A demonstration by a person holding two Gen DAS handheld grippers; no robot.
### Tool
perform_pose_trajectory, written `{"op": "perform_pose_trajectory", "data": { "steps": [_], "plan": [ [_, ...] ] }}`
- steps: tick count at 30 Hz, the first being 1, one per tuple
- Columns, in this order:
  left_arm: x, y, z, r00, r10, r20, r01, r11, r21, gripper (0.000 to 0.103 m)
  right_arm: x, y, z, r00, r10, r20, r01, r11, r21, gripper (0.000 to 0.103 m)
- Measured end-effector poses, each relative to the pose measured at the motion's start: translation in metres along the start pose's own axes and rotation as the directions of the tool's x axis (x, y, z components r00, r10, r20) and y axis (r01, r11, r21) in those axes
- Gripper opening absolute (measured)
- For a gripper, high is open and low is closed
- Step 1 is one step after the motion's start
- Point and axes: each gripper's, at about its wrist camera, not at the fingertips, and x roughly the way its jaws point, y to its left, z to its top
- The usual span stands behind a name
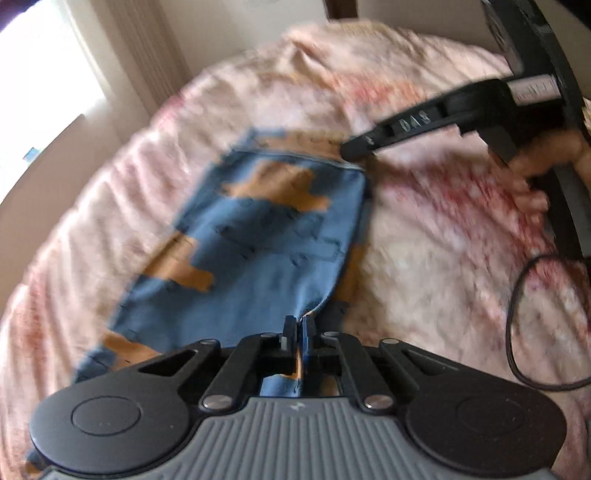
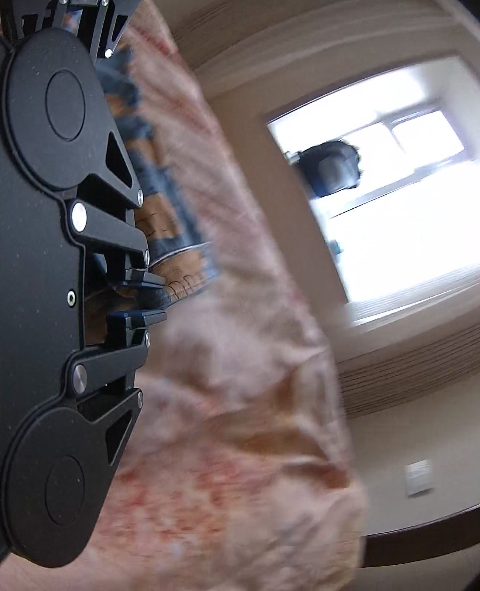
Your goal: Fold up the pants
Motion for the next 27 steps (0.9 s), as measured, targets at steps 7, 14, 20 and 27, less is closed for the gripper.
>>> {"op": "perform_pose_trajectory", "data": {
  "steps": [7, 14, 20, 27],
  "plan": [
    [-0.023, 0.044, 0.018, 0.994, -0.027, 0.102, 0.04, 0.992, -0.121, 0.073, -0.001, -0.009, -0.004, 0.999, -0.031, -0.011, 0.031, 0.998, 0.054, 0.042],
    [0.012, 0.095, 0.084, 0.974, 0.005, 0.227, 0.014, 0.997, -0.08, 0.086, -0.004, -0.01, -0.012, 0.999, 0.018, -0.04, -0.014, 0.994, 0.107, 0.056],
    [0.069, 0.116, 0.117, 0.969, -0.125, 0.215, 0.167, 0.967, -0.19, 0.07, -0.002, -0.017, -0.018, 0.997, 0.062, -0.046, -0.053, 0.985, 0.167, 0.056],
    [0.093, 0.12, 0.123, 0.948, -0.297, 0.115, 0.317, 0.918, -0.24, 0.078, 0.005, -0.027, -0.019, 0.993, 0.115, -0.028, -0.104, 0.96, 0.259, 0.055]
  ]
}}
